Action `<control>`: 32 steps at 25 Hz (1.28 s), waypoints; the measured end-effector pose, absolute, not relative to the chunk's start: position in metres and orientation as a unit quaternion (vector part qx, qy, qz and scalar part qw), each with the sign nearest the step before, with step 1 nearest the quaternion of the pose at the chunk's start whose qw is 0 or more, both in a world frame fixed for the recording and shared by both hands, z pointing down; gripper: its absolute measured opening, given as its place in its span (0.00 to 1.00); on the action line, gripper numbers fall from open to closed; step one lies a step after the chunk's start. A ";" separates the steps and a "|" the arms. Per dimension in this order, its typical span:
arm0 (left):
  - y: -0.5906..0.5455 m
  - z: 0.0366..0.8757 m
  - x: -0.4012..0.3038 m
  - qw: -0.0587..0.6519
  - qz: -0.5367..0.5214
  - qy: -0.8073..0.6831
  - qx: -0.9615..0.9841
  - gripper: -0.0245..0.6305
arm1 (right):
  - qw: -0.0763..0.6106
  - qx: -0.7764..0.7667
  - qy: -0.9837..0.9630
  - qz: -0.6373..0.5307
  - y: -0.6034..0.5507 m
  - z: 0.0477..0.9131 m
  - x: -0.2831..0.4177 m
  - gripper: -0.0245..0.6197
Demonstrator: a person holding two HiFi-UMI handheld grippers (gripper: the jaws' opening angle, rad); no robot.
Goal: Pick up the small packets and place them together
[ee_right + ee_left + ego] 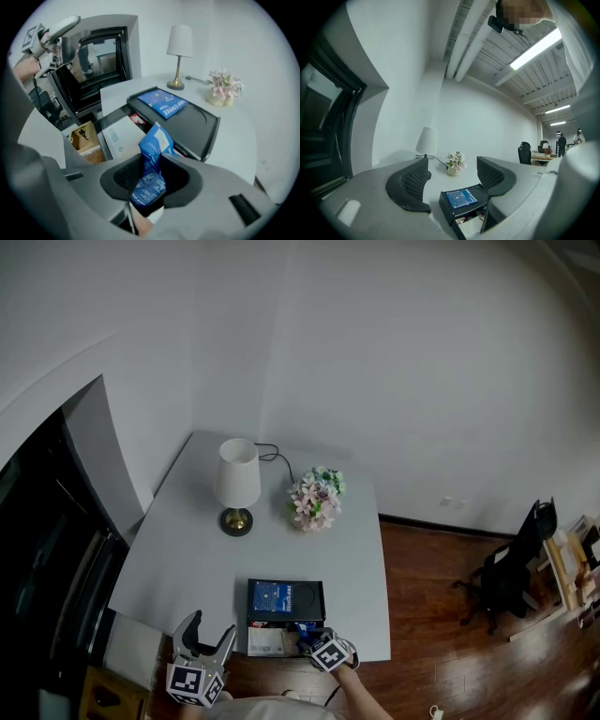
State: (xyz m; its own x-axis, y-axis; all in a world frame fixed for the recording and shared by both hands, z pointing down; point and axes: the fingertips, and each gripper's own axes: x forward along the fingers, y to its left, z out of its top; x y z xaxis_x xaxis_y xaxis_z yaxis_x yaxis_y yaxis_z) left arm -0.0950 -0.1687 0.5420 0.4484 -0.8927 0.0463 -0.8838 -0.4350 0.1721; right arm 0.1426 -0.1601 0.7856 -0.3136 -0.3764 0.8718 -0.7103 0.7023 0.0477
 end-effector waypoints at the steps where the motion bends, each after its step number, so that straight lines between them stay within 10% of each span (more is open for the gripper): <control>1: -0.168 0.542 -0.097 0.085 -0.025 -0.527 0.845 0.52 | 0.462 0.342 -0.801 0.165 -0.157 0.772 0.137 0.24; 7: -0.167 0.544 -0.104 0.088 -0.023 -0.535 0.840 0.52 | 0.392 0.381 -0.826 0.137 -0.206 0.705 0.133 0.24; 13: -0.161 0.541 -0.100 0.087 -0.027 -0.535 0.840 0.52 | 0.479 0.374 -0.784 0.128 -0.279 0.744 0.135 0.32; 19: -0.154 0.534 -0.109 0.076 -0.021 -0.550 0.831 0.52 | 0.471 0.380 -0.788 0.114 -0.286 0.753 0.130 0.62; 20: -0.153 0.532 -0.111 0.074 -0.023 -0.551 0.831 0.52 | 0.452 0.393 -0.795 0.095 -0.288 0.739 0.130 0.76; 26: -0.160 0.526 -0.106 0.081 -0.042 -0.538 0.838 0.52 | 0.206 0.467 -0.858 0.055 -0.252 0.622 0.127 0.76; 29: -0.166 0.528 -0.099 0.084 -0.040 -0.531 0.842 0.52 | -0.024 0.499 -0.863 0.077 -0.220 0.553 0.145 0.66; 32: -0.169 0.529 -0.090 0.078 -0.031 -0.521 0.850 0.52 | -0.053 0.526 -0.848 0.033 -0.194 0.530 0.154 0.57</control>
State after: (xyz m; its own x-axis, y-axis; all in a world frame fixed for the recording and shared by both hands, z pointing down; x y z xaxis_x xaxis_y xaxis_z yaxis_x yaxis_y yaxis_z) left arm -0.0900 -0.1693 0.5288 0.4560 -0.8895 0.0293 -0.8799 -0.4456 0.1653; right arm 0.1540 -0.1939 0.5302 -0.4411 -0.8957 -0.0557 -0.8887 0.4446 -0.1118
